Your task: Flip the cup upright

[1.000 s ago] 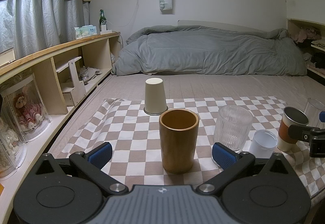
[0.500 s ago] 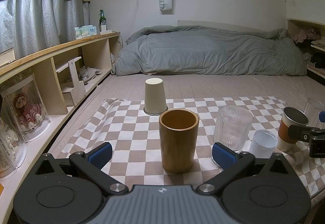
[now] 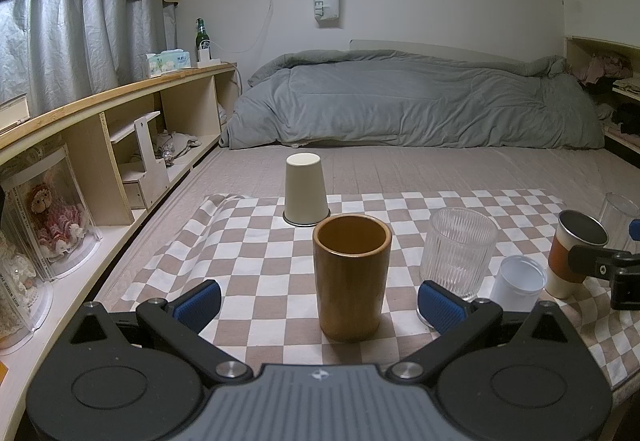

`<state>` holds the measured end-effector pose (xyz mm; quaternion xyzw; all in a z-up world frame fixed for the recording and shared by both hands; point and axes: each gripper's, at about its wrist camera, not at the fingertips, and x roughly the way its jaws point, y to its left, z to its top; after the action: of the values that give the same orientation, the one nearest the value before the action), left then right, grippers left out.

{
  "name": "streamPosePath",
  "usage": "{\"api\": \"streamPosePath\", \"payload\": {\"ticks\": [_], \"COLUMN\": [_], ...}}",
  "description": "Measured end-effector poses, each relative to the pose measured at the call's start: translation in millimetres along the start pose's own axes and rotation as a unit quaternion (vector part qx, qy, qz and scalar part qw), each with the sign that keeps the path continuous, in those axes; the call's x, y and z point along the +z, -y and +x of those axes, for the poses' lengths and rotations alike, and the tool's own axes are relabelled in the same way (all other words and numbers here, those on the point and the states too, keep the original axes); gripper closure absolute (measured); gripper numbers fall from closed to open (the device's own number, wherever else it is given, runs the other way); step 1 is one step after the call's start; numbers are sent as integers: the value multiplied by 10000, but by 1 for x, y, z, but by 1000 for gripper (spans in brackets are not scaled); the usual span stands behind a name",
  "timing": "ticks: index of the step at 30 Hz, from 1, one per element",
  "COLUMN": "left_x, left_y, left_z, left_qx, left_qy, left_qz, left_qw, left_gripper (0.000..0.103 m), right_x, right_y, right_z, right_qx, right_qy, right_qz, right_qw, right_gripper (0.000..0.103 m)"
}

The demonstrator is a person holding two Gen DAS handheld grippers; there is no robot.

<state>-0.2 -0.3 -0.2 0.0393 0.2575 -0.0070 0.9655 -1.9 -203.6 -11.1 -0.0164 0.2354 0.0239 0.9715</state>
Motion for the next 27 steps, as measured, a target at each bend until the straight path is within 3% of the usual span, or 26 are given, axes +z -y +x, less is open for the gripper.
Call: {"api": "streamPosePath", "payload": {"ticks": [14, 27], "left_x": [10, 72], "left_y": [5, -8], "left_z": [18, 68], "left_qx": [-117, -215], "left_qy": [-67, 253], "left_qz": [-76, 160], "left_qw": [9999, 9993], "left_gripper": [0, 0], "right_x": [0, 4], "right_y": [2, -3], "right_z": [10, 35], "right_qx": [46, 303], "right_qy": [-45, -205], "right_qz": [49, 201], "right_qw": [10000, 9991], "right_gripper": [0, 0]}}
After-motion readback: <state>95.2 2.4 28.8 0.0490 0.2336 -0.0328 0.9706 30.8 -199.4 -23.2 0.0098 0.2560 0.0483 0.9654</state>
